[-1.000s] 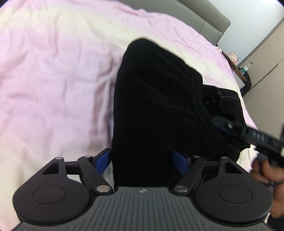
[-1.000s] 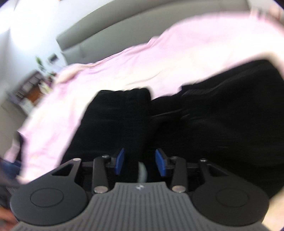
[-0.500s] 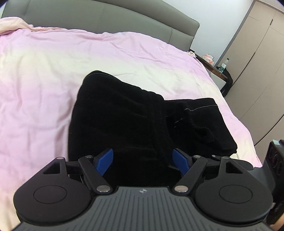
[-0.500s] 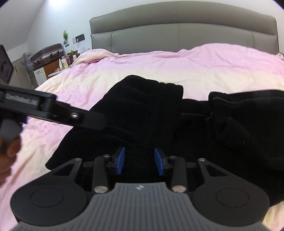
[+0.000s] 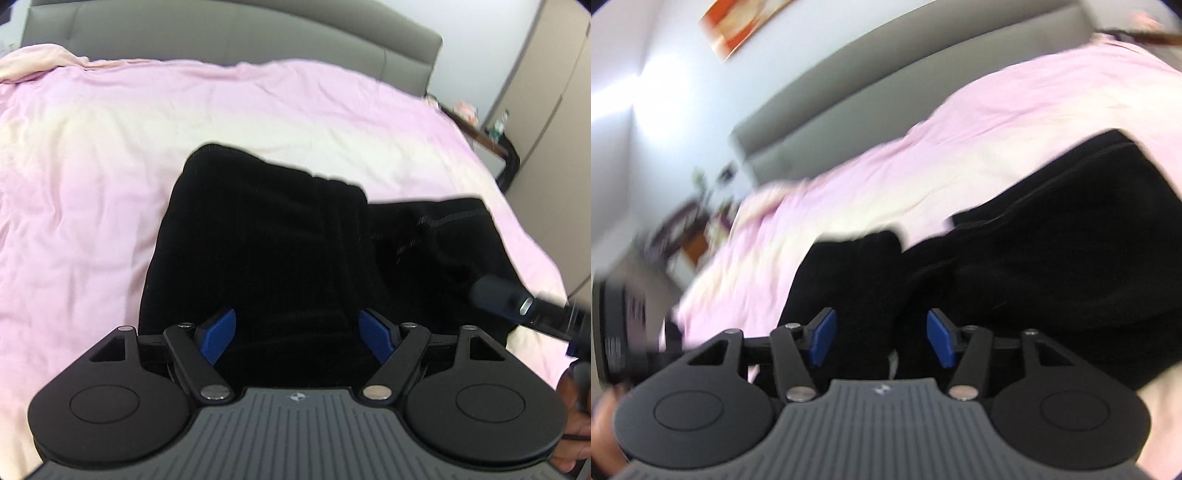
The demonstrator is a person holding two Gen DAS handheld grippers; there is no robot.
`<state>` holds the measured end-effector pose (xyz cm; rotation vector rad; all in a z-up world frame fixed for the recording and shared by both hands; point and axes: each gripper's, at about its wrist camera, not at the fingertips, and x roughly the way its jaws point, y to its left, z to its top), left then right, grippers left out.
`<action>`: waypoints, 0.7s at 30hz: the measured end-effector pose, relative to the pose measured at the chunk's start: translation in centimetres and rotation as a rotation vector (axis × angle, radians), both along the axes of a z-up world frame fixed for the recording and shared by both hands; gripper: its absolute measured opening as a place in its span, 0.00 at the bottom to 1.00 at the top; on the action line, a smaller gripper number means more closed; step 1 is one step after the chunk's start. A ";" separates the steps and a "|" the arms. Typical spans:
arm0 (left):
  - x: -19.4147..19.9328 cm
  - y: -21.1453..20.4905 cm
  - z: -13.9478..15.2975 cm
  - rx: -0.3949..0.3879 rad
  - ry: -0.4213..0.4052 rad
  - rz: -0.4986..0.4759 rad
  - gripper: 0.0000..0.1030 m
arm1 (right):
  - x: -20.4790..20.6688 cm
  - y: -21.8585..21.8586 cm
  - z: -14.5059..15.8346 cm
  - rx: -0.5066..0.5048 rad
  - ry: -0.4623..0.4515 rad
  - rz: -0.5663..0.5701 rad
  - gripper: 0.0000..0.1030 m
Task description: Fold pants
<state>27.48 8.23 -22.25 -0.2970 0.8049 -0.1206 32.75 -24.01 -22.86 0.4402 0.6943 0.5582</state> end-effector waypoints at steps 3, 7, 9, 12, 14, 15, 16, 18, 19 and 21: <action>0.4 -1.5 0.4 -0.003 -0.033 0.016 0.87 | 0.3 -4.2 0.9 0.089 -0.006 -0.188 0.52; 2.0 -4.9 1.4 0.043 -0.075 -0.031 0.87 | 0.5 -8.9 1.3 0.138 0.017 -0.383 0.80; 3.0 -6.7 1.8 0.067 -0.084 -0.075 0.87 | 0.8 -10.5 1.1 0.132 0.045 -0.435 0.80; 4.3 -9.5 2.7 0.101 -0.120 -0.135 0.87 | 1.2 -12.3 0.3 0.095 0.092 -0.521 0.80; 5.4 -11.6 3.5 0.096 -0.142 -0.164 0.87 | 1.1 -13.6 -1.2 0.120 0.164 -0.611 0.80; 6.2 -12.7 3.7 0.095 -0.141 -0.180 0.87 | 1.0 -14.2 -2.0 0.162 0.197 -0.648 0.78; 6.9 -14.0 3.9 0.104 -0.138 -0.196 0.87 | 0.9 -14.9 -3.0 0.199 0.227 -0.701 0.78; 8.2 -16.4 3.7 0.142 -0.119 -0.233 0.87 | 0.1 -16.2 -4.1 0.222 0.259 -0.792 0.78; 8.8 -17.5 3.3 0.164 -0.101 -0.250 0.87 | 0.0 -16.5 -4.5 0.225 0.266 -0.822 0.78; 9.5 -19.1 2.2 0.180 -0.065 -0.280 0.86 | 0.6 -17.1 -5.6 0.251 0.307 -0.816 0.78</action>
